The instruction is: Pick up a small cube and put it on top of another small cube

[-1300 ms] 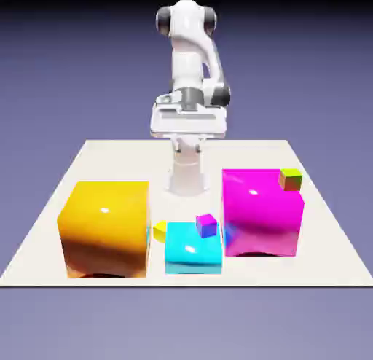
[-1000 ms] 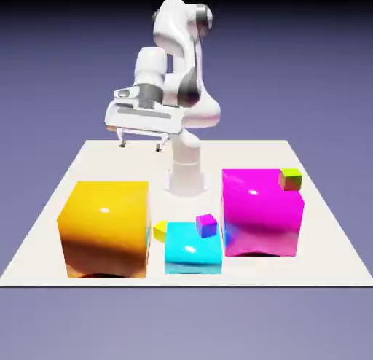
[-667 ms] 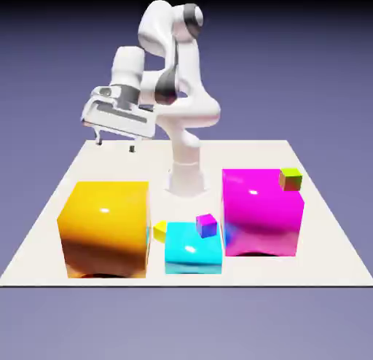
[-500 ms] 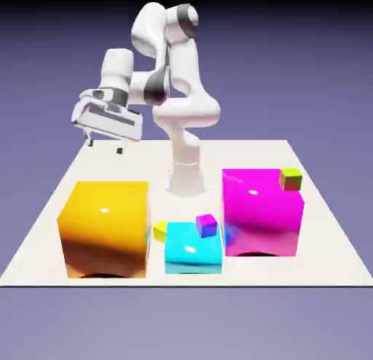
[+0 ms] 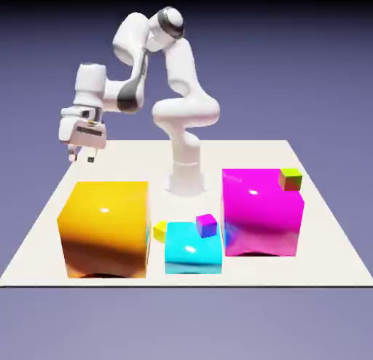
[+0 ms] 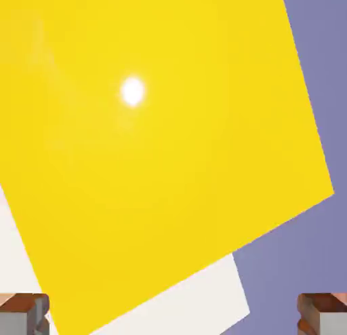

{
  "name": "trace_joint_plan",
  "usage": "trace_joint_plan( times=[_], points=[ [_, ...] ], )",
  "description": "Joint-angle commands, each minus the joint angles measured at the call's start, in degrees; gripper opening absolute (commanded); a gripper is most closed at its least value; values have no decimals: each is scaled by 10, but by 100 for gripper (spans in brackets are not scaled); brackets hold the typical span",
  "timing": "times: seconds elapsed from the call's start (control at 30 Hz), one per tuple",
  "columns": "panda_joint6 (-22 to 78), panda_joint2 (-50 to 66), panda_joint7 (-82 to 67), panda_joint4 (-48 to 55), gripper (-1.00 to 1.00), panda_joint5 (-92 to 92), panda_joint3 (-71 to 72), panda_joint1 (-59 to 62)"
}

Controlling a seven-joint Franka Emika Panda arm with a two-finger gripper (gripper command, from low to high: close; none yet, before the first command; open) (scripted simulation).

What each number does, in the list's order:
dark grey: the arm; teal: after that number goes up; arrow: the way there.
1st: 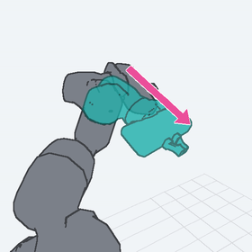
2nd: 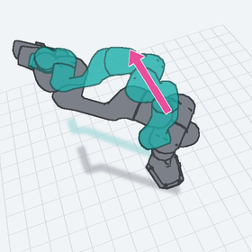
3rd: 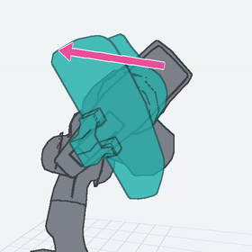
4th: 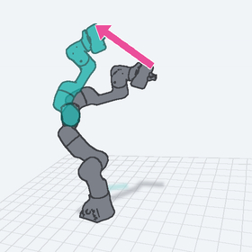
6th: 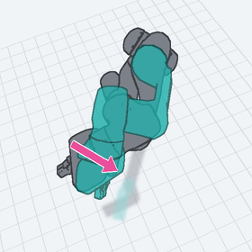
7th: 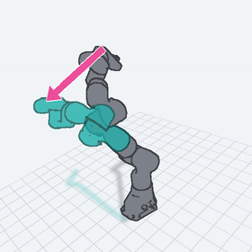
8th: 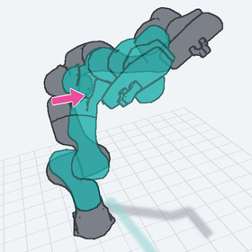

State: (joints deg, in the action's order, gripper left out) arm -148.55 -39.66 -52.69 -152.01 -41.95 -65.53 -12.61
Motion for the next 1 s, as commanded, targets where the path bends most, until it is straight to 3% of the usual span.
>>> trace_joint_plan(
  times=[0.0,0.57,0.87,0.97],
  points=[
    [6,-2,-25,2,0,-11,-16,-5],
    [112,-44,-449,26,0,-205,-280,-82],
    [175,-117,-672,-22,0,-374,-339,-129],
    [175,-128,-667,-17,0,-398,-361,-142]
  ],
)
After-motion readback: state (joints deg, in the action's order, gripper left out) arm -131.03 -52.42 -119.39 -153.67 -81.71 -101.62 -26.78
